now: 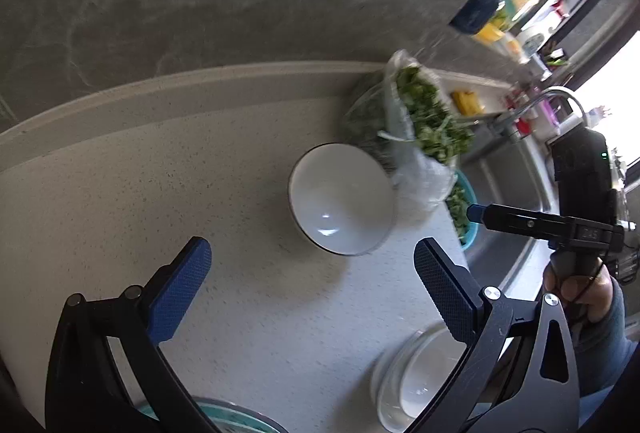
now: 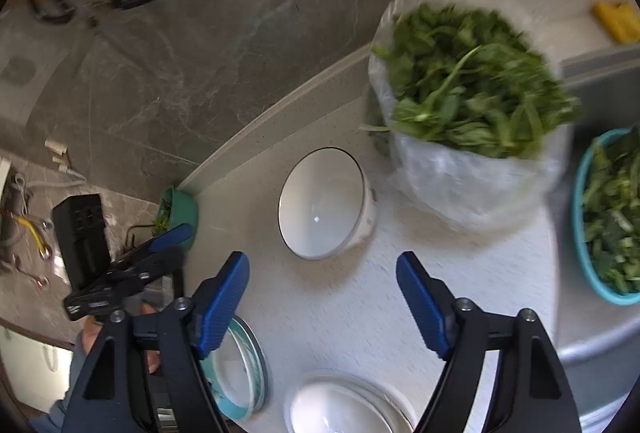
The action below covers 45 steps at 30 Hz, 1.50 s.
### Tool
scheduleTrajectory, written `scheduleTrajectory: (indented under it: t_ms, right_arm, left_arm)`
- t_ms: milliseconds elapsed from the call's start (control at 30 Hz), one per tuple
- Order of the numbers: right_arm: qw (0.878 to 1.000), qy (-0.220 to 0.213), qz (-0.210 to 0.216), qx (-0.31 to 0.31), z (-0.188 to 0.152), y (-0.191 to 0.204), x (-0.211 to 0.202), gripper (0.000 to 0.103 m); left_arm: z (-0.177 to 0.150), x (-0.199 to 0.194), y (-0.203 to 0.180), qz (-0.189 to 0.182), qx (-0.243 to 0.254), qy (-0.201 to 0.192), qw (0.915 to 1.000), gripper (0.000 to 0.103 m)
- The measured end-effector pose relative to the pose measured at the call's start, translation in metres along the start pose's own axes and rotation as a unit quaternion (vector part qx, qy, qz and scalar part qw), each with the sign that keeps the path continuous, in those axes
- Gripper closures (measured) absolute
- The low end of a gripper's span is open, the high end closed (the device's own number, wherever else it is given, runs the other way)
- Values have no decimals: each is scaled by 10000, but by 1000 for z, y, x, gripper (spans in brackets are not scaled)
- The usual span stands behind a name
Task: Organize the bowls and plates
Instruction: 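Open both grippers and lift them away from the nested bowls, then move both grippers to the red-rimmed floral bowl and grasp its rim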
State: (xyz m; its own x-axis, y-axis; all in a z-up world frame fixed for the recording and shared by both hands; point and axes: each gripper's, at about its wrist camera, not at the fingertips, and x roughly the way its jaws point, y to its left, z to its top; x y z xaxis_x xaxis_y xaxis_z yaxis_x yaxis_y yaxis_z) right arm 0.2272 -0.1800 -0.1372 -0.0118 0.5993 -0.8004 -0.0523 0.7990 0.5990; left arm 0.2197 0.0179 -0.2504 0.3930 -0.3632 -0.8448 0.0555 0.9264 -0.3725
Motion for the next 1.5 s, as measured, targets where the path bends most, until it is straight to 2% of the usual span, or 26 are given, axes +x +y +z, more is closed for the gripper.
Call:
scheduleTrajectory:
  t_ms: [133,267,367,433,500,600,700,833,900,967,1000,1033,1100,1500]
  right_arm:
    - [9996,211,-52,203,16,-9,34,28]
    - [9984,414,-49,388,24,-18,63,29]
    - [9976,512,-113,463,30,-22,78,31]
    - [9970,569,-114,506,35,-26,86,32]
    - [9969,608,-136,487,37,-26,93,36]
    - [9961,709,-167,508,39,-29,100,42]
    - [9955,749,-190,544,39,-32,106,48]
    - [9945,825,-244,596,36,-37,110,51]
    - [9942,850,-279,597,36,-37,113,60]
    - [9940,887,-307,556,36,-36,116,69]
    - [9940,893,-355,529,36,-36,118,76]
    - [9939,881,-359,556,36,-37,117,77]
    - [9939,879,-312,583,36,-38,119,77]
    - [9940,894,-376,496,36,-33,119,77]
  left_arm:
    - [21,45,22,-76,-68,318,9994,2]
    - [26,80,35,-166,-66,589,9981,3]
    - [27,102,35,-100,32,811,9967,20]
    - [26,114,35,-73,32,930,9956,41]
    - [28,124,40,-117,-2,990,9950,52]
    - [29,132,48,-100,-63,992,9950,53]
    - [29,139,50,-121,-57,1052,9944,63]
    - [26,144,54,-211,-94,1097,9937,67]
    - [22,149,51,-194,-91,1091,9938,71]
    - [22,150,48,-152,-29,1087,9940,79]
    - [21,151,46,-121,11,1104,9938,86]
    - [21,153,40,-91,34,1107,9938,89]
    - [19,155,37,34,144,1105,9938,89]
    - [20,156,27,60,55,1172,9931,90]
